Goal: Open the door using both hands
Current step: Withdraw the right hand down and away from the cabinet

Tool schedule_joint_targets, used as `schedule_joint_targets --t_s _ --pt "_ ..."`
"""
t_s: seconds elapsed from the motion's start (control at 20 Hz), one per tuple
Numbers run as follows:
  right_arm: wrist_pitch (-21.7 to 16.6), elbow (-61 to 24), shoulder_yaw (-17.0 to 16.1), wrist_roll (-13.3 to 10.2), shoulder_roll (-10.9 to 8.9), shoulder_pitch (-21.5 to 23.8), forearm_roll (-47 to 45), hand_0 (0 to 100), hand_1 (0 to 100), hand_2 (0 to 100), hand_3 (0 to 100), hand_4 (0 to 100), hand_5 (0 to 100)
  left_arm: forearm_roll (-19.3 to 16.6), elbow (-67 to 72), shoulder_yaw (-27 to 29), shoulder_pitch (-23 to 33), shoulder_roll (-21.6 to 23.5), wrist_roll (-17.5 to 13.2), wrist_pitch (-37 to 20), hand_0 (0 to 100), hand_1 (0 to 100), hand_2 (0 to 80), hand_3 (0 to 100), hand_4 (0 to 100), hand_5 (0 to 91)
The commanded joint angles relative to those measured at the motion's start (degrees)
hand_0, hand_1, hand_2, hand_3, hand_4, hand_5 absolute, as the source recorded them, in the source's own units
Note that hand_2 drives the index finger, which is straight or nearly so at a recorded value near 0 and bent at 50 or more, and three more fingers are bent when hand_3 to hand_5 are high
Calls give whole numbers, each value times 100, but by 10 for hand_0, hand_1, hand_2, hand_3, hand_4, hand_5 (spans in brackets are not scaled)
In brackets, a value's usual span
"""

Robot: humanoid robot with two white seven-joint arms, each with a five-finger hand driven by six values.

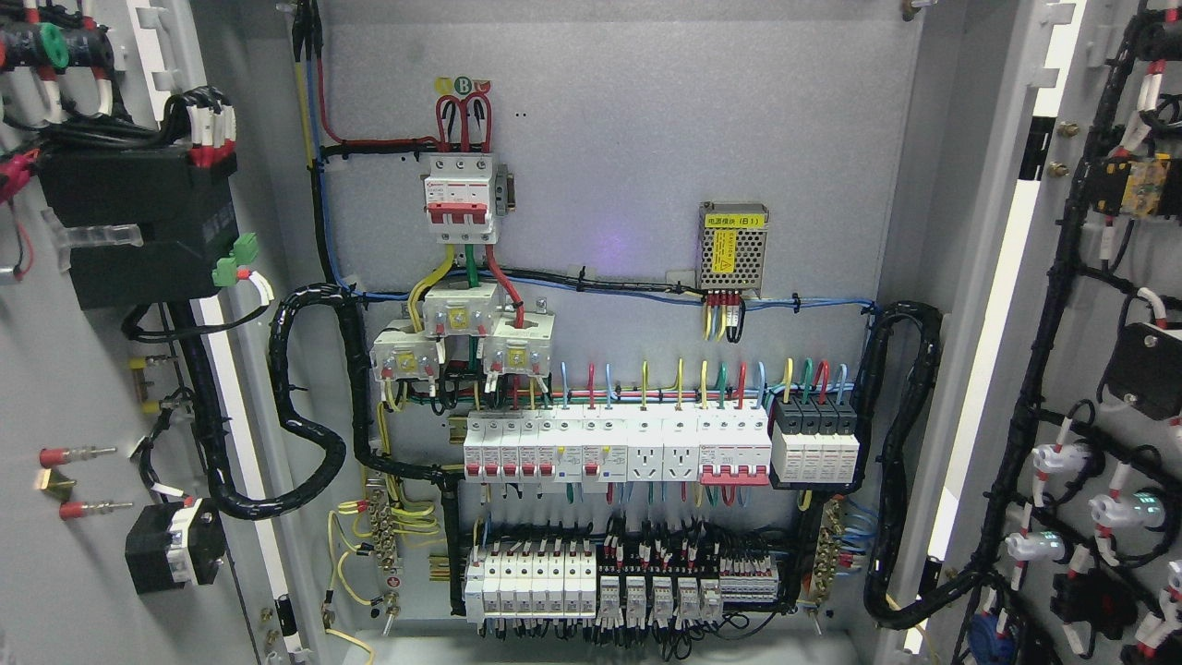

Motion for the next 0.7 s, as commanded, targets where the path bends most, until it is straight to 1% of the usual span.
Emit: schedule_joint_targets --t_s 0.0,0.05,0.1,0.2,0.3,0.4,0.45,0.55,0.6,0.65 --pt "-25 324 -338 -4 -10 27 15 120 389 0 0 0 0 0 0 5 0 -193 3 3 120 389 0 0 0 0" --pt "-42 359 -417 -4 -19 35 15 120 389 0 0 0 0 0 0 -4 0 -193 3 3 120 389 0 0 0 0" --pt "-51 394 -522 -4 -72 53 24 120 389 0 0 0 0 0 0 5 0 -193 3 3 120 389 0 0 0 0" --pt "-95 456 -751 -4 -326 71 15 120 389 0 0 0 0 0 0 -4 0 -193 3 3 120 389 0 0 0 0" --pt "-113 448 -900 5 -519 149 15 120 389 0 0 0 0 0 0 5 0 -193 3 3 120 389 0 0 0 0" --pt "-322 439 -980 -21 -704 176 24 120 389 0 0 0 0 0 0 -4 0 -193 3 3 120 389 0 0 0 0" --pt "-489 421 -1015 -65 -809 228 24 120 389 0 0 0 0 0 0 5 0 -193 3 3 120 389 0 0 0 0" --pt "-797 404 -1033 -258 -1047 343 24 120 389 0 0 0 0 0 0 -4 0 -193 3 3 120 389 0 0 0 0" --pt "-903 404 -1068 -355 -1135 413 24 120 389 0 0 0 0 0 0 -4 0 -193 3 3 120 389 0 0 0 0" --pt "-973 404 -1120 -408 -1179 492 15 120 389 0 0 0 0 0 0 5 0 -193 3 3 120 389 0 0 0 0"
